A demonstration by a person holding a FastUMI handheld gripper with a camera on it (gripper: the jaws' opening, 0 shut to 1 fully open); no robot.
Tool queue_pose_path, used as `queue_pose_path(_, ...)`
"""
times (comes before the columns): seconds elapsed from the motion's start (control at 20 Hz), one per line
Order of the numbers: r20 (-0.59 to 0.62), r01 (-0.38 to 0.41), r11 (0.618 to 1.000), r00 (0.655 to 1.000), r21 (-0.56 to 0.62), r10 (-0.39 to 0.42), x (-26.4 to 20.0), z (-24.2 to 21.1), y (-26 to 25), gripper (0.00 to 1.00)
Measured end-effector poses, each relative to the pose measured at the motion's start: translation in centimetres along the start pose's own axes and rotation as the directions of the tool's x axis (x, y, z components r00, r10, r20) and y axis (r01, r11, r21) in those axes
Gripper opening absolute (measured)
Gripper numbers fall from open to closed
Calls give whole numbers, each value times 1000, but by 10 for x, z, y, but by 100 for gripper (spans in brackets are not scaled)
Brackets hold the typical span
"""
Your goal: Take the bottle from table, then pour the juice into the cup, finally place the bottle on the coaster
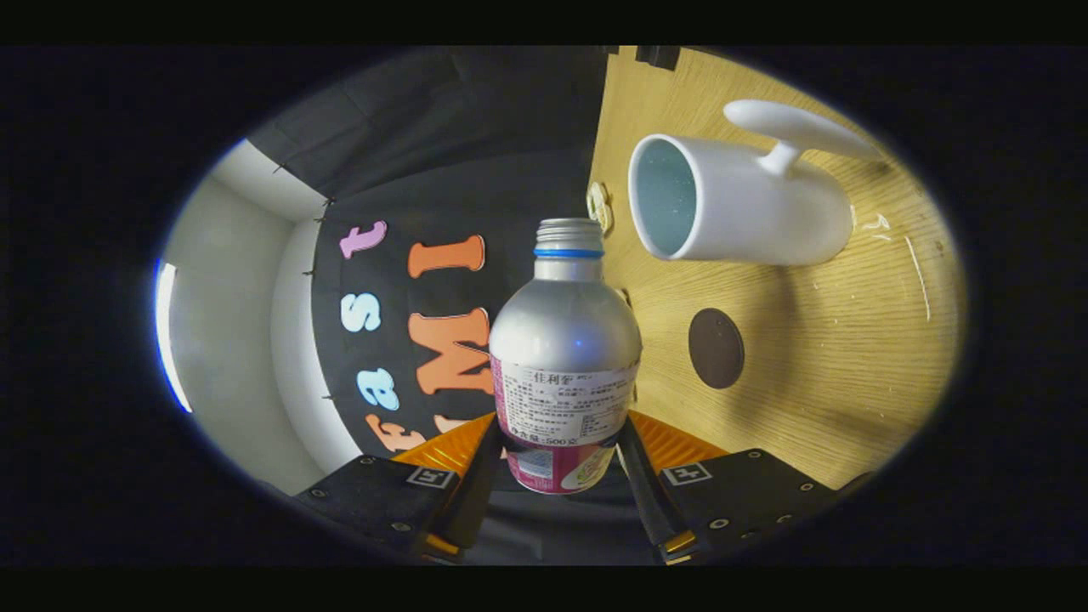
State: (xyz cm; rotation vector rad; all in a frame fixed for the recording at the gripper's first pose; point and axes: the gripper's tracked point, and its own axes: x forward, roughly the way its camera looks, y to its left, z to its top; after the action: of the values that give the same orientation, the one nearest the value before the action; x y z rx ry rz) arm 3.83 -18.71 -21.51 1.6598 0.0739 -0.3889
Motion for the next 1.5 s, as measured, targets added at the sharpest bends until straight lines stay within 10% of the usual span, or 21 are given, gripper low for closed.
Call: queue_pose_path(1.5,35,-45,982,999,182,39,-1,16,16,74)
